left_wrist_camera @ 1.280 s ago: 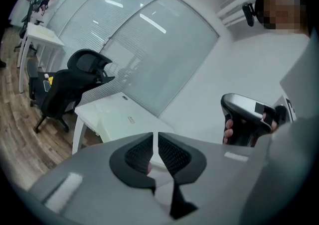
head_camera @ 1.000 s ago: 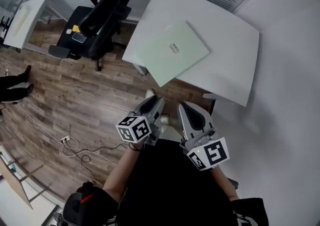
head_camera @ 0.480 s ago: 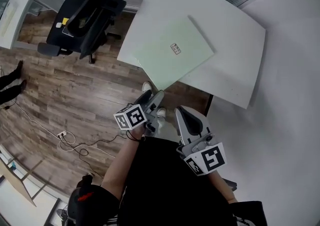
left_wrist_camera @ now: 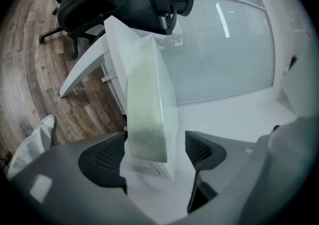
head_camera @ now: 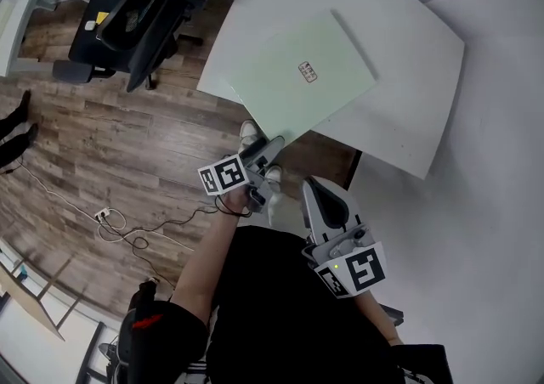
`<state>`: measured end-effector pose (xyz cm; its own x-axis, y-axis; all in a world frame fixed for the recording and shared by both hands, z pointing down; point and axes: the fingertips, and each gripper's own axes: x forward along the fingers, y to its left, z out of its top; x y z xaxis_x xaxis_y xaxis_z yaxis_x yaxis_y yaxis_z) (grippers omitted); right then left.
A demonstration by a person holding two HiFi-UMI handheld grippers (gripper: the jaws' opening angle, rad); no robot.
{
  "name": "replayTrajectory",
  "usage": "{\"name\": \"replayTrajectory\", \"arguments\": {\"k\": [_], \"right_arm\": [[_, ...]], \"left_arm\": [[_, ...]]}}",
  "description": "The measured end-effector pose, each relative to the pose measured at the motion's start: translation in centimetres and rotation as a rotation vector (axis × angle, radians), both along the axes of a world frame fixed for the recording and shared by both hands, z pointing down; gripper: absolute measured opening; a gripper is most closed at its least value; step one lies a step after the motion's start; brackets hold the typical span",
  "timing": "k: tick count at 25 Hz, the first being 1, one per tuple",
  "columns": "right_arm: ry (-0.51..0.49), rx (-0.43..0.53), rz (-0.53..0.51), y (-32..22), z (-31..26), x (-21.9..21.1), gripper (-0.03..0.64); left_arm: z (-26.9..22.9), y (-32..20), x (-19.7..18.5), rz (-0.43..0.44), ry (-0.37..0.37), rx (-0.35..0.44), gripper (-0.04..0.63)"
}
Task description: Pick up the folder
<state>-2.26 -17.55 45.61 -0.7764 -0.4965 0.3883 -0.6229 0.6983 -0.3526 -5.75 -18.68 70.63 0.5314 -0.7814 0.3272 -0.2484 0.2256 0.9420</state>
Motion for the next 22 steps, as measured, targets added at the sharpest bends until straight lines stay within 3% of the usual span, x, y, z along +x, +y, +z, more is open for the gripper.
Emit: {"name": "replayTrajectory", "arguments": {"k": [5, 22], "right_arm": [[0.019, -0.023, 0.015, 0.1, 0.7, 0.4, -0.005], [0.054, -0.052, 0.083, -0.6, 2.0, 1.7, -0.004]], "left_arm": [[1.1, -0.7, 0.2, -0.017, 0.061, 0.003, 0.359], [2.2, -2.7, 2.4, 0.085, 0.146, 0.052, 0.356]]}}
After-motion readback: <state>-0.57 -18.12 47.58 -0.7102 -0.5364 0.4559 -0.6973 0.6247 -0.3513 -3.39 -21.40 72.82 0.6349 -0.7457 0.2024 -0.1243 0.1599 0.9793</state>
